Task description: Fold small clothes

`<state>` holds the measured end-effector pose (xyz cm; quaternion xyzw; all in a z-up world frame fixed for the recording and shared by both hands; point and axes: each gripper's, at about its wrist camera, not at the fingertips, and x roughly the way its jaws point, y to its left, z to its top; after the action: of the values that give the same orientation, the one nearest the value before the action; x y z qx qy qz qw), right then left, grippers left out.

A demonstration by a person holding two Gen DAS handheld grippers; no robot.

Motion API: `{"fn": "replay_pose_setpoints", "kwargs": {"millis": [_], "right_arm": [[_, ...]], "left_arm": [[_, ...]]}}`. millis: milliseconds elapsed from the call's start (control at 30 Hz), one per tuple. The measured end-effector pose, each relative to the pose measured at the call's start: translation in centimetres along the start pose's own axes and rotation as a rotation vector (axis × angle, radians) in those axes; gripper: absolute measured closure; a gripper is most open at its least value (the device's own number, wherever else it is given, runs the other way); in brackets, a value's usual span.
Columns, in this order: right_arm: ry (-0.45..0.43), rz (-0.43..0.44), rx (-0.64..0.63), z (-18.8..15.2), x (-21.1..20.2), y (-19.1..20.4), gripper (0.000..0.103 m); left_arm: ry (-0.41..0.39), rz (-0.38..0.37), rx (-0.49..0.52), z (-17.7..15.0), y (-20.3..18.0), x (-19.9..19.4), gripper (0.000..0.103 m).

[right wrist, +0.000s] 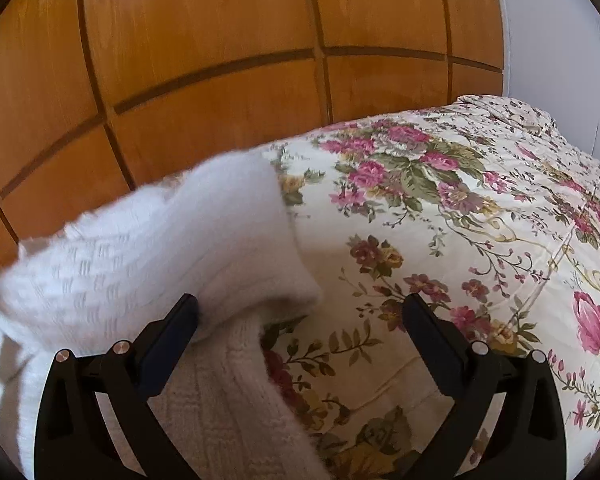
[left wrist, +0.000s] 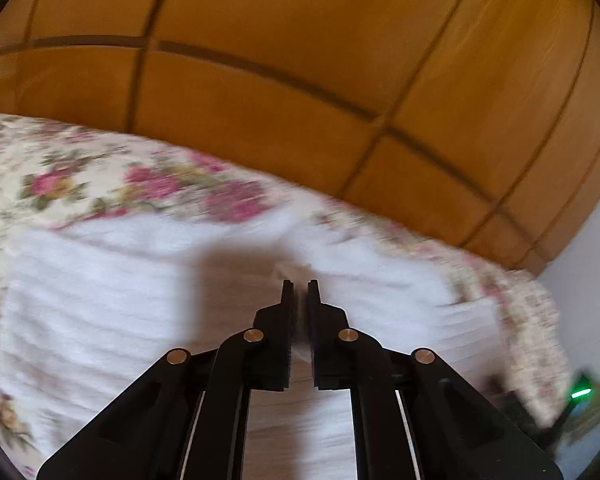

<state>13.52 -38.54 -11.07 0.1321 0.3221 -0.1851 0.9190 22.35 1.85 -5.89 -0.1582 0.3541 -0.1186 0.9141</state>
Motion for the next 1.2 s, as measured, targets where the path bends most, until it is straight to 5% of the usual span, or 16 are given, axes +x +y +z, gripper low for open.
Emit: {"fn": "replay_pose_setpoints", "kwargs": {"millis": [100,233,500,567,733,833,1000,1033,1100,1133,1200], "right_arm": [[-0.017,0.043,0.055,-0.2,-1.4,-1.4,0.002],[0.097,0.07,0.121,-0.7,-0.5,-3.3,0.002],[0.203,-0.017,-0.155,0.6,2.7,1.6,0.002],[0.216,-0.059,-0.131,1.3,3.6,1.3,0.002],[0.064,-0.172,0.011,3.1,2.3,-1.2,0.002],[0.2,-0.202,-0.041,1.7,4.8,-1.3,0.002],[0.213,-0.171,-0.008,1.6,4.8,-1.9,0.002],[0.211,-0.156,0.0,1.6,4.7,-2.1,0.002],[0.201,-0.123,0.027,1.3,4.2,-2.6,0.002],[0.194,-0.121,0.035,1.4,3.8,-2.8,0.002],[0.179,-0.13,0.034,1.3,3.5,-2.8,0.002]], "left_arm": [[0.024,0.05,-0.048,-2.3,3.3,1.2,0.099],[0.019,-0.049,-0.205,-3.1,6.6,1.1,0.101],[0.015,-0.051,-0.199,-3.1,6.7,0.9,0.101],[-0.001,-0.037,-0.206,-3.0,7.0,0.6,0.102],[-0.025,-0.004,-0.26,-3.2,8.5,0.2,0.103],[-0.03,-0.006,-0.292,-3.5,9.2,0.2,0.103],[0.018,0.001,-0.211,-3.3,7.6,0.8,0.103],[0.019,-0.005,-0.188,-3.3,7.2,0.6,0.098],[0.007,-0.048,-0.182,-3.1,6.8,0.0,0.062],[-0.01,-0.074,-0.189,-3.1,6.7,-0.4,0.035],[-0.032,-0.11,-0.194,-2.9,6.3,-0.8,0.027]]}}
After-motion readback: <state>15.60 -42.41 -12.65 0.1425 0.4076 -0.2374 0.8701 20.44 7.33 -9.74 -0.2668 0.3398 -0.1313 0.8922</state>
